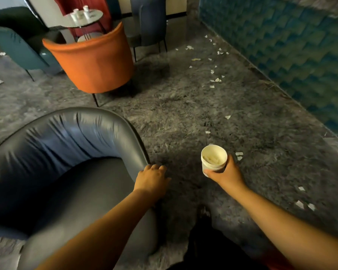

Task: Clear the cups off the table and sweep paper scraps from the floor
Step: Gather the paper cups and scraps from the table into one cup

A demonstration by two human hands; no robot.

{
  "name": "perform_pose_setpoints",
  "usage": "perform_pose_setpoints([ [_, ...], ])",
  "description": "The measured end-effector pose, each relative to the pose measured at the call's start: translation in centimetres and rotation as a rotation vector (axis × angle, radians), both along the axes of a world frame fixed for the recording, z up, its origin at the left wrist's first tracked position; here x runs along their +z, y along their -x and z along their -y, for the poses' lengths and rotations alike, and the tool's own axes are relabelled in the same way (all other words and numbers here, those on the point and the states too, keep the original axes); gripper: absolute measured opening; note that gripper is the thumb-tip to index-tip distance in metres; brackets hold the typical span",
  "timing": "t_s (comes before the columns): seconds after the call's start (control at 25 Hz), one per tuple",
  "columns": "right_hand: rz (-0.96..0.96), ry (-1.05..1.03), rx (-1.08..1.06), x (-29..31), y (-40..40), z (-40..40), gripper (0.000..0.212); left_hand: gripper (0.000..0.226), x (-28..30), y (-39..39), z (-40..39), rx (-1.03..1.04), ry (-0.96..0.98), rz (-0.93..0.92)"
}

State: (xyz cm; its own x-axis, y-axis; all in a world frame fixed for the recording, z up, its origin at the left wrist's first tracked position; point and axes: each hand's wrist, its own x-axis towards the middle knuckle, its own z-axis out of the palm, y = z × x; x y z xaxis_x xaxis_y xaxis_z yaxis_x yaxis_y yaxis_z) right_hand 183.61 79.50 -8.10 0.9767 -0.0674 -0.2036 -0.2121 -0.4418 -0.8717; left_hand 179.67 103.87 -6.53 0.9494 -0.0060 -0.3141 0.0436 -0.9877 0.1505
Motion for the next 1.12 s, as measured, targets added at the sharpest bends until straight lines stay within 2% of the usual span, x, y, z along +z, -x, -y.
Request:
perform_pose_setpoints([
  [0.24, 0.02, 0.023, 0.084, -0.2, -17.8, 0.4, 0.072, 0.046, -1.0, -18.3, 0.2, 0.033, -0.022, -0.004],
  [0.48, 0.046, 0.083, 0.193, 3.0, -37.1, -0.3, 0.072, 0.051, -0.4, -34.3, -1.9, 0.127, -0.025, -0.025],
  [0.64, 0.04, 0.094, 0.236, 3.0, -48.0, -5.5, 0.074, 0.053, -0.7, -43.1, -6.7, 0.221, -0.048, 0.007],
  [0.8, 0.052, 0.092, 0.316, 2.3, -60.4, -12.7, 0.074, 0.054, -1.2, -55.1, -13.6, 0.267, -0.093, -0.01],
  [1.12, 0.058, 0.067, 0.3, 3.8, -83.6, -21.9, 0.076, 0.054, 0.6, -79.7, -22.5, 0.23, -0.09, -0.026],
])
